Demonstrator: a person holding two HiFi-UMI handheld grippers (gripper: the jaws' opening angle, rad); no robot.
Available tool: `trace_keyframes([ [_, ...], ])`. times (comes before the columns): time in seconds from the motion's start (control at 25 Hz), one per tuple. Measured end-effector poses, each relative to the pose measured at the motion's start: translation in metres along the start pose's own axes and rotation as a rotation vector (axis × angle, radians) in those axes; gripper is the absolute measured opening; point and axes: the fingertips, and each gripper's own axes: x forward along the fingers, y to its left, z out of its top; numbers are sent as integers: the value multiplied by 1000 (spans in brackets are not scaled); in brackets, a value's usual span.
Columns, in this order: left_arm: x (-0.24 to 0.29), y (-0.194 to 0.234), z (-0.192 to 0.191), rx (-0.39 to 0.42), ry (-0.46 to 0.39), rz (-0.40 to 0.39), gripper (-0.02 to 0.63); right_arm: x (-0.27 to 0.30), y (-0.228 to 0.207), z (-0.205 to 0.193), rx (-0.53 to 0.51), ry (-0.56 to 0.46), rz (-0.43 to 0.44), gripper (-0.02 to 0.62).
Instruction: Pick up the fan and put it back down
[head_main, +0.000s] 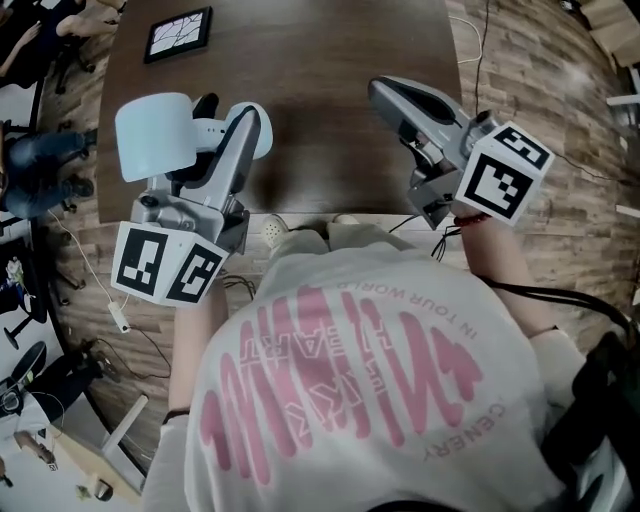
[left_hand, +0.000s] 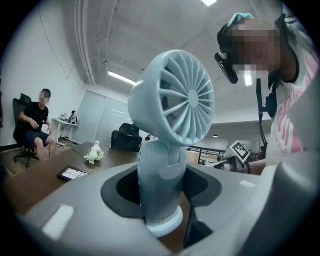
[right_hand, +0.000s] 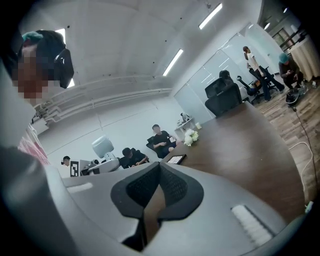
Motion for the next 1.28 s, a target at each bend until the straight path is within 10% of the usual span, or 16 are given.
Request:
trace_keyframes([
  [0.76,-70,-6,-20,-70,-45,187,218,6,27,-31,21,107,155,6],
  [1.28,-78,-11,-9,-66,-66,167,219,6,36,-29,14,102,167,6],
])
